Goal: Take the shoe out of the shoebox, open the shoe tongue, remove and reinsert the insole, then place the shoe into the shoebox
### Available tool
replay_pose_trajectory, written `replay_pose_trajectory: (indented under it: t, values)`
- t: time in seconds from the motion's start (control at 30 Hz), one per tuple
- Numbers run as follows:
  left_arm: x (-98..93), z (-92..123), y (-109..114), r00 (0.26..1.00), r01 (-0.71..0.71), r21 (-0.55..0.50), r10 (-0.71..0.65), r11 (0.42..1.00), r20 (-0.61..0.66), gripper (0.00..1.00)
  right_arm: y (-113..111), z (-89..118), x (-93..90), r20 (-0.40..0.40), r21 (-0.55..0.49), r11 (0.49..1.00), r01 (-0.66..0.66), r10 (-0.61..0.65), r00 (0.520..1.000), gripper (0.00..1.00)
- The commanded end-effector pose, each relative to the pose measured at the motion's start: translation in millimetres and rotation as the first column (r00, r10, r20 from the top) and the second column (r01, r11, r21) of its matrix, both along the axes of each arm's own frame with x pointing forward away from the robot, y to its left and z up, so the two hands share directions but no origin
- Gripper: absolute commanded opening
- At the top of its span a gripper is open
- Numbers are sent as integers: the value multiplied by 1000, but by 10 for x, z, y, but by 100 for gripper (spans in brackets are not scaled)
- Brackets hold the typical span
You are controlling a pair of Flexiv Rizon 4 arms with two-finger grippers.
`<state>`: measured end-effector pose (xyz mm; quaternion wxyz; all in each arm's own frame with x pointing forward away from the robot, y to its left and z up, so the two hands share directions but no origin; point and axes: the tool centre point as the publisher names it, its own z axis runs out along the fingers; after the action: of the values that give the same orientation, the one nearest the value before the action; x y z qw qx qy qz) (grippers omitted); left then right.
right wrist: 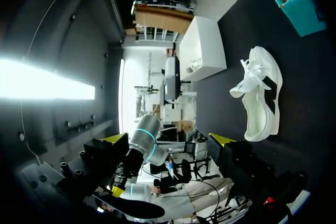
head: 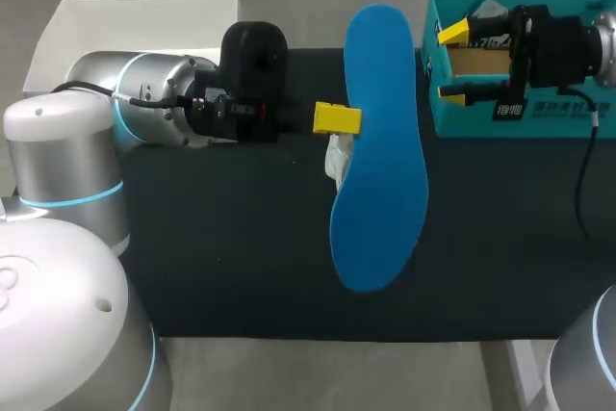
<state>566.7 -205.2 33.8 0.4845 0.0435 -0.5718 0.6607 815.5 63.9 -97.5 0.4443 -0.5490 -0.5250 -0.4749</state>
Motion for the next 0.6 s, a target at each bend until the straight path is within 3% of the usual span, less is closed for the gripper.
replay_pose_trajectory:
  t: [0.03, 0.2, 0.3, 0.4, 0.43, 0.6]
  values:
    - [-6, 0, -3, 1000, -1, 0, 1, 1000, -1, 0, 7, -6, -14, 1, 1, 1000, 4, -4, 1000, 100]
    - [-6, 0, -3, 1000, -1, 0, 1, 1000, -1, 0, 7, -6, -14, 1, 1, 1000, 4, -4, 1000, 100]
    - [132, -170, 21, 979, -2, 84, -15, 996, 201, 0, 7, -6, -14, 1, 1, 1000, 4, -4, 1000, 100]
    - [255, -249, 24, 947, -37, 75, 11, 997, 320, 0, 7, -6, -14, 1, 1, 1000, 4, -4, 1000, 100]
    - [299, -295, 30, 904, -39, 63, 8, 997, 428, 0, 7, -6, -14, 1, 1, 1000, 4, -4, 1000, 100]
    - [436, -402, 39, 759, -57, 15, 34, 998, 651, 0, 7, -6, -14, 1, 1, 1000, 4, -4, 1000, 100]
